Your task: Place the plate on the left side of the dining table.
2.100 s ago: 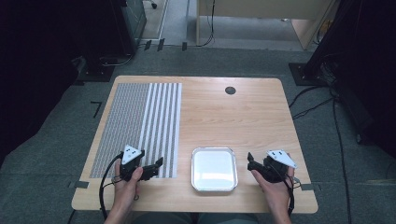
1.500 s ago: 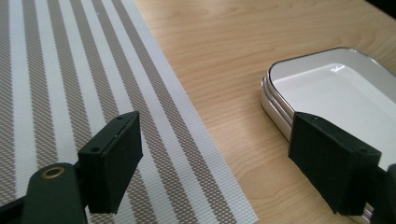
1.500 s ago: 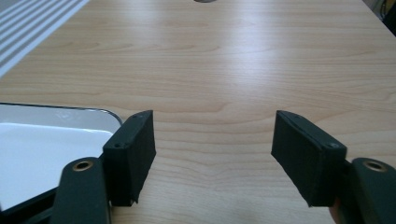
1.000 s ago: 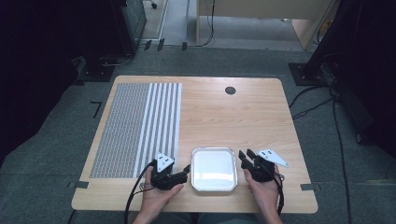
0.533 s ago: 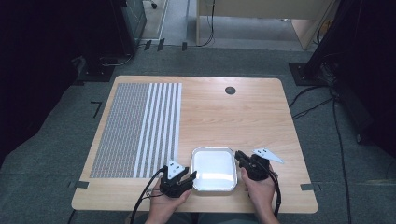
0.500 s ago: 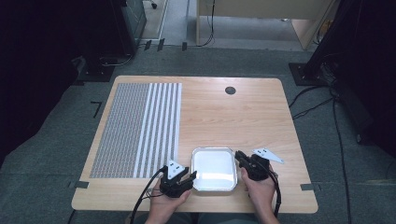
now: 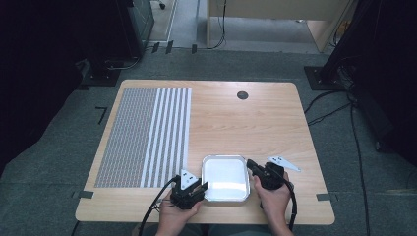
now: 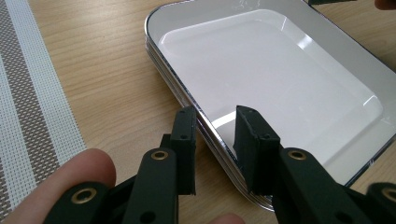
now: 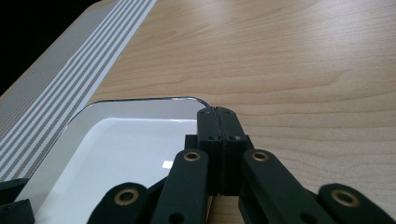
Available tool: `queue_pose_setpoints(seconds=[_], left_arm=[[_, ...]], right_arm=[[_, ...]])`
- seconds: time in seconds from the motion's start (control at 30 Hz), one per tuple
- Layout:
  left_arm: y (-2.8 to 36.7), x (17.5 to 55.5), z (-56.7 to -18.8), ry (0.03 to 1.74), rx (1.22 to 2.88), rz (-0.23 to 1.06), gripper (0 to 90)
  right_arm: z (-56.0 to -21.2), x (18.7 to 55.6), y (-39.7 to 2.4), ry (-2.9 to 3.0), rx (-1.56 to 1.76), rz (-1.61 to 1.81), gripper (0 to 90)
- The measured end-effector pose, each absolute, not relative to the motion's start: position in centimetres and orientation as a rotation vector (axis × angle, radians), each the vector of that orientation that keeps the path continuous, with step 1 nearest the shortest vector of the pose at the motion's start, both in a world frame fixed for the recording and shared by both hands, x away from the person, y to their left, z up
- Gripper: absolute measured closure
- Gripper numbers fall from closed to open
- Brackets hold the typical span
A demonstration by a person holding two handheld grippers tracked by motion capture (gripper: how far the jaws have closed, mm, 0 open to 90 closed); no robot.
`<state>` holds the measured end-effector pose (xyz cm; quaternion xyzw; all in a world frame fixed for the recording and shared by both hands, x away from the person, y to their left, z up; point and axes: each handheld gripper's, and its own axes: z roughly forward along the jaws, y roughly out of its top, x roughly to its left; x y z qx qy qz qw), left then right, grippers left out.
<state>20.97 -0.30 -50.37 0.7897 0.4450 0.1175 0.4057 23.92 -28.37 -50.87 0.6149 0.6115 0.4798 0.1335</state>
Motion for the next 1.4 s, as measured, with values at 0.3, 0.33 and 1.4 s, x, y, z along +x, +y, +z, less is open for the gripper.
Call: queue_pose_setpoints(seconds=[0.3, 0.33, 1.4], left_arm=[[-0.4, 20.9, -50.4, 1.115, 2.002, 0.309, 69.8], [-0.4, 20.9, -50.4, 1.114, 2.002, 0.309, 69.8], [-0.3, 21.1, -50.5, 1.099, 2.008, 0.306, 71.4]], right_arm=[[-50.8, 23.8, -27.8, 1.784, 1.789, 1.326, 89.2], [-50.8, 23.8, -27.6, 1.781, 1.782, 1.310, 88.9], [-50.8, 23.2, -29.0, 1.620, 1.973, 1.468, 89.1]])
